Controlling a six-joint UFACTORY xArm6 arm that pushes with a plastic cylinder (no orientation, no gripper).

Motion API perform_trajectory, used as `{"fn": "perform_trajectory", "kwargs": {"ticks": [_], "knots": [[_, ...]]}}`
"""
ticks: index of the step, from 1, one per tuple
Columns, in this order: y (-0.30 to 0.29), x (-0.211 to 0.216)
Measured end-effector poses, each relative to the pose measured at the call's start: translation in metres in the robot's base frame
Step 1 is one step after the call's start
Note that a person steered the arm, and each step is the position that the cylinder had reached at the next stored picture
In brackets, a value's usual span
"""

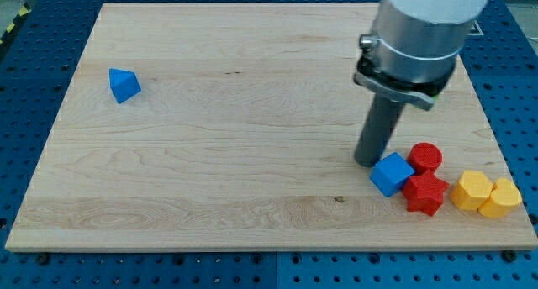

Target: Point your arm at the left side of the blue triangle

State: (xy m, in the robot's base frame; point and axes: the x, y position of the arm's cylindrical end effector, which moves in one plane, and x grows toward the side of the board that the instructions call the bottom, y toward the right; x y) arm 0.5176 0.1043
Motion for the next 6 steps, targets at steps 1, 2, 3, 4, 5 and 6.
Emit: {"fn": "perform_trajectory", "kwargs": {"ticks": [1, 2, 3, 4, 5, 6], "knots": [[-0.078, 0.0], [-0.167, 0.0], [-0.262, -0.001], [-0.336, -0.038], [-0.376, -0.097], [-0.376, -0.097]]}}
